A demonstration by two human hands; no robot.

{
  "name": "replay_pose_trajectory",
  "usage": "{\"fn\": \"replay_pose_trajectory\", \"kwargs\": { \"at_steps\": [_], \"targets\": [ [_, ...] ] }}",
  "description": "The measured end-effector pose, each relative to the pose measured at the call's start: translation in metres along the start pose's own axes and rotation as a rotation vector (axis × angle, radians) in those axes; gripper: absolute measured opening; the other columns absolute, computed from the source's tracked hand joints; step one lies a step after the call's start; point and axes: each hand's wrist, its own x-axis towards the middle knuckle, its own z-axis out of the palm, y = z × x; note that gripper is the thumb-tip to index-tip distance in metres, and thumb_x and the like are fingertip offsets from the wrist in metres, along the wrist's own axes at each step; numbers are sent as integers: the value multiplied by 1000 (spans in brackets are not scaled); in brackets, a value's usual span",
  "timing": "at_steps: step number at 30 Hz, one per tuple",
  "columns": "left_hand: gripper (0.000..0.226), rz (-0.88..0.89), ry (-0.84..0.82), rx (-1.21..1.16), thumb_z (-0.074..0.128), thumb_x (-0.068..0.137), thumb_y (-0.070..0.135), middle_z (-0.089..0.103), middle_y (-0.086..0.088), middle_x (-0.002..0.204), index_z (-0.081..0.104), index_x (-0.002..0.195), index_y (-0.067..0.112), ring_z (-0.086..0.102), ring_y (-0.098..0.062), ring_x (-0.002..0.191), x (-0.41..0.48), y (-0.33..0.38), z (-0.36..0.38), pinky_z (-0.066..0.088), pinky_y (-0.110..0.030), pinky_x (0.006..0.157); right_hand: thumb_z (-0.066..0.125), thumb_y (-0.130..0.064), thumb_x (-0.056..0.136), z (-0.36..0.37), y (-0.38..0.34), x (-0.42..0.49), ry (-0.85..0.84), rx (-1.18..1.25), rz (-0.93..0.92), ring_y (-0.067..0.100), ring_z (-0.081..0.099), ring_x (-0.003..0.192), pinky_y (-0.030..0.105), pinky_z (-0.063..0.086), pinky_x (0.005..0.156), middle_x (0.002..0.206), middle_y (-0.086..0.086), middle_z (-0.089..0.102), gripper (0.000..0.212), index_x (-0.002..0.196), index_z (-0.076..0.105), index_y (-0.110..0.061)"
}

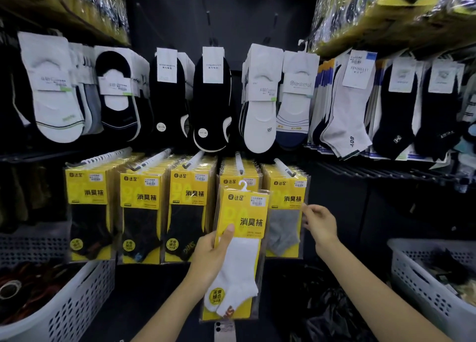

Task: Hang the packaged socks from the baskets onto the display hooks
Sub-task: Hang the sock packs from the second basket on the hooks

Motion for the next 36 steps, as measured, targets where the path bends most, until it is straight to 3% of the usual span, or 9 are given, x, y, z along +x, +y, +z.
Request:
{"fn": "replay_pose_trajectory", "kwargs": {
  "at_steps": [5,10,16,18,23,26,28,31,36],
  "targets": [
    [62,48,-215,-8,54,83,59,60,-18,73,63,81,-2,53,-21,68,-15,-4,-1,36,-31,63,49,-33,98,6,-48,-46,-543,-29,-190,5,69,81,12,52,65,94,-2,74,26,106,68,-18],
    [29,82,-271,59,49,94,29,72,11,70,74,78,27,65,3,64,-27,5,-3,43,-7,55,65,-28,87,6,-70,-66,-769,-127,-284,8,70,85,14,52,72,94,-1,75,18,101,72,-19],
    [39,112,-160,85,51,84,49,39,9,48,59,63,17,31,-4,45,-33,13,-4,23,-14,46,70,-18,84,2,-73,-71,-675,-39,-340,10,71,80,16,54,70,87,4,76,9,91,75,-15],
    [55,104,-144,93,51,82,51,38,-7,57,59,73,-3,32,-15,52,-32,13,-2,22,-19,48,70,-17,84,0,-75,-73,-663,-30,-349,8,71,79,14,53,68,85,3,76,9,91,75,-15],
    [51,93,-139,50,49,83,52,50,-11,76,60,84,2,42,-22,68,-27,17,10,29,-34,62,71,-26,82,-6,-72,-74,-610,61,-271,12,71,89,21,55,75,92,1,76,19,99,73,-20],
    [57,88,-161,19,49,84,50,47,-10,61,57,73,-6,42,-19,58,-21,21,21,29,-28,54,73,-40,72,-11,-56,-70,-643,50,-140,16,70,97,34,55,85,103,2,74,45,112,66,-22],
    [40,92,-170,1,50,84,47,51,7,51,61,64,13,46,-9,49,-17,25,31,32,-17,48,74,-37,71,-15,-43,-68,-660,83,-67,18,71,97,31,56,81,105,3,74,46,113,65,-18],
    [26,61,-183,-18,53,83,47,69,6,78,65,90,25,64,-9,71,-7,22,49,47,-21,61,72,-26,79,-21,-30,-62,-532,167,-46,18,72,93,25,57,71,103,4,75,32,109,68,-15],
    [56,-27,-276,56,49,86,54,57,13,121,36,137,34,57,2,103,11,19,73,45,-8,72,66,-14,88,-31,-29,-34,-226,248,-49,12,73,76,19,55,56,89,2,75,13,100,69,-12]
  ]
}}
